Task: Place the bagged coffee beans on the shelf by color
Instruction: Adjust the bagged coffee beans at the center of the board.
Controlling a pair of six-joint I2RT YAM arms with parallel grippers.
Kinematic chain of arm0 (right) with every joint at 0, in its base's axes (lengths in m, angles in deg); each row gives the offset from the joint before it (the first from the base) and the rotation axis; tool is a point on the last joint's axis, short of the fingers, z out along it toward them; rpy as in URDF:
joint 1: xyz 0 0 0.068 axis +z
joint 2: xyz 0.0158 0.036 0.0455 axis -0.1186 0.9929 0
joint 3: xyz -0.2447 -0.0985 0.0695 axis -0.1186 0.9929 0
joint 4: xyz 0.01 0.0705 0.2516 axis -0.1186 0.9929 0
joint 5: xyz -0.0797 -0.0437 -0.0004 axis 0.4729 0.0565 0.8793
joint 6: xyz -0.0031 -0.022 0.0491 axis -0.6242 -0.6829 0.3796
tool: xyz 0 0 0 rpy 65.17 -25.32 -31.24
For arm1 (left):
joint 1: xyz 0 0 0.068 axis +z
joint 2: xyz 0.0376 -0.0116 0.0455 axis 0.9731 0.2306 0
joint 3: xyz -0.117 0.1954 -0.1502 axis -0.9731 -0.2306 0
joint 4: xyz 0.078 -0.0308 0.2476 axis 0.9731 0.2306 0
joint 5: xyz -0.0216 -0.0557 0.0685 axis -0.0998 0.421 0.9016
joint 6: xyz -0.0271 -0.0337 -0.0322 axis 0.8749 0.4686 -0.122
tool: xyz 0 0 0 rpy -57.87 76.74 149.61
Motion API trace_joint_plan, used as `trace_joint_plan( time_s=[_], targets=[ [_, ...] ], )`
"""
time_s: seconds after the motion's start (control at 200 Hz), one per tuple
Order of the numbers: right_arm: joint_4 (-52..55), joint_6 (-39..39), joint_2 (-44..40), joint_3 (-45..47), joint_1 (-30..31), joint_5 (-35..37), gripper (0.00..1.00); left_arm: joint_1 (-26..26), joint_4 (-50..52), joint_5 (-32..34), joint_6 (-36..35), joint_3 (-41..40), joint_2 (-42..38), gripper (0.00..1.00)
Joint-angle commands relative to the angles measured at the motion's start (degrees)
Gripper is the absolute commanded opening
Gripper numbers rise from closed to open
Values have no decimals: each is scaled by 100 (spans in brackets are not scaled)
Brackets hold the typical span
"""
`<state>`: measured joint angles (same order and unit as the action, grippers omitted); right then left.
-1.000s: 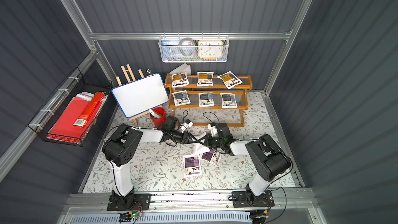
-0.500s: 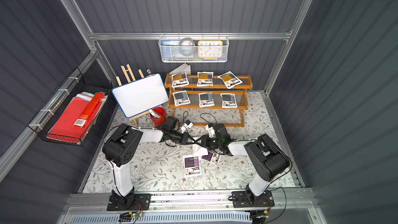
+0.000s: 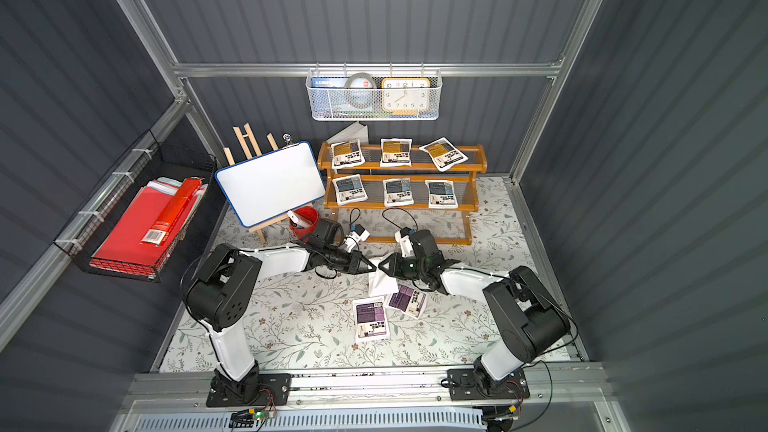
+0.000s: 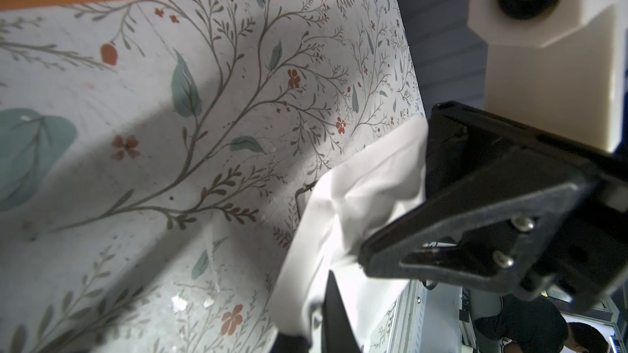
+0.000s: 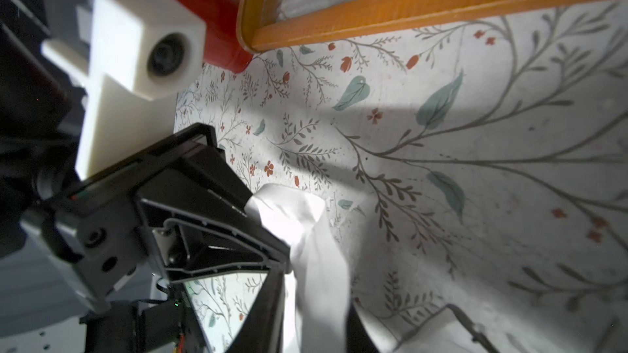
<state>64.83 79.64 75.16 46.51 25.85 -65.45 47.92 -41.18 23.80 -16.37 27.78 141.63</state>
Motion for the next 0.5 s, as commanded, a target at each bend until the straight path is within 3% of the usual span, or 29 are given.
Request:
trace_joint_plan(
  time_s=[0.0, 0.22, 0.3, 0.41, 0.495],
  targets=[
    [140, -245, 20, -190, -5, 34, 12, 44, 433, 294, -279, 1, -240, 0],
    [250, -258, 11, -258, -6, -18, 12, 288, 266, 519, -109, -245, -394, 0],
    [271, -260, -34, -285, -7, 27, 0, 340, 155, 507, 51, -236, -392, 0],
    [634, -421, -173, -425, 15, 497, 0, 511, -120, 224, 513, -216, -298, 27],
    [1277, -727, -269, -697, 88, 1257, 0, 641, -523, 235, 944, -283, -370, 32]
  ],
)
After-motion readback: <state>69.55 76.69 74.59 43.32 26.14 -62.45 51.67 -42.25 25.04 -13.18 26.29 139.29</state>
